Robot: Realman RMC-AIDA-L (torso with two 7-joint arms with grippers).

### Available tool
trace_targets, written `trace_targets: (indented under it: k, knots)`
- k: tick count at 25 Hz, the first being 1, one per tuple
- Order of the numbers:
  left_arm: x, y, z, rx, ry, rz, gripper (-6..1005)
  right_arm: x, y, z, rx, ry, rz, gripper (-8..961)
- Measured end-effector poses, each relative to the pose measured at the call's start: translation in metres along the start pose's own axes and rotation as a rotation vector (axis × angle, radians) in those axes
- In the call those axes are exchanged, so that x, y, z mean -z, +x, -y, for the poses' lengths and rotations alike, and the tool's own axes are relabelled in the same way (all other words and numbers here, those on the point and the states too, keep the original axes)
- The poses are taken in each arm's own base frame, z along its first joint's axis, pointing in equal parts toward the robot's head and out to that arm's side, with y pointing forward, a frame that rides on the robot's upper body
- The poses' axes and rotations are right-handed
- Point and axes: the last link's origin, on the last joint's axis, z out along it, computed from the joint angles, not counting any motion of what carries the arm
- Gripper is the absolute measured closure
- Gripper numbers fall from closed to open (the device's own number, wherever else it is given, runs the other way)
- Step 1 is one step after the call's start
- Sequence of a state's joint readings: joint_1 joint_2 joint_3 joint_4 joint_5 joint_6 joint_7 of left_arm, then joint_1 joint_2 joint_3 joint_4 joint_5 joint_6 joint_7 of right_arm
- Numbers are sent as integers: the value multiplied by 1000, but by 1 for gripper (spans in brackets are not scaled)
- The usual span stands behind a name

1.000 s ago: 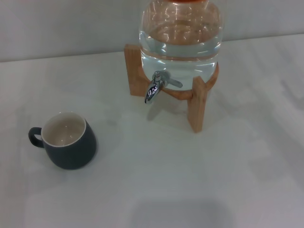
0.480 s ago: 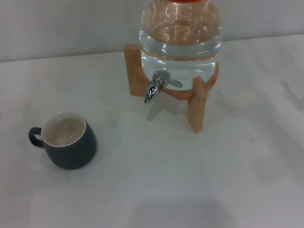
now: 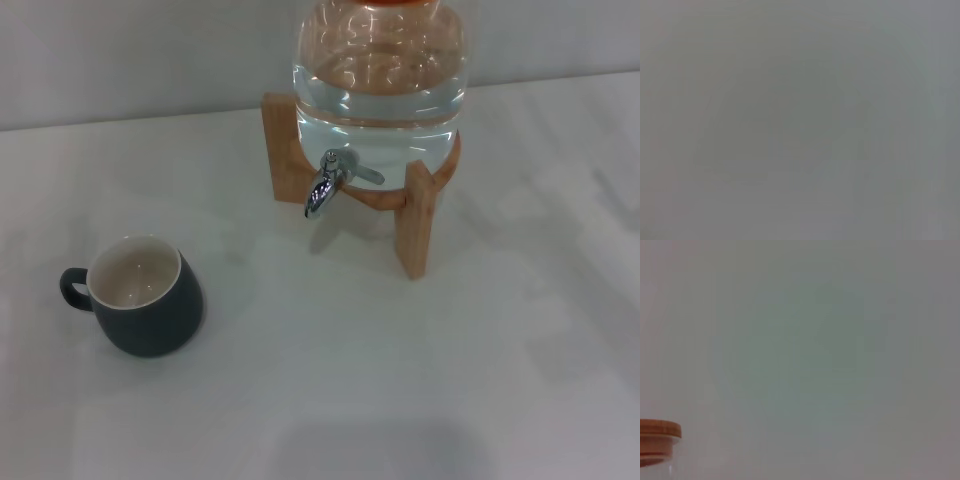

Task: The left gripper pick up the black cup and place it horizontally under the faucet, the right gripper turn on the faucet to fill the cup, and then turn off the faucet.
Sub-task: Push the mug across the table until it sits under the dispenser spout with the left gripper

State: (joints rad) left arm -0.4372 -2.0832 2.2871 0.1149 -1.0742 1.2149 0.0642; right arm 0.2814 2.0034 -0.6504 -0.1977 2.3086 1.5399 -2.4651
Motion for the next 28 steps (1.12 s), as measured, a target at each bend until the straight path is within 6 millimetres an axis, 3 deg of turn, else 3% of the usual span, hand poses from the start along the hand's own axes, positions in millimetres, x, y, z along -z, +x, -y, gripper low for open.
trace_targets:
  k: [16, 28]
  knots:
    - [-1, -4, -17, 5, -50, 41, 119, -8, 7, -1, -5, 3, -43, 110]
    - [-1, 20, -38, 30, -81, -101, 119, -5, 10, 2, -15, 20, -62, 110]
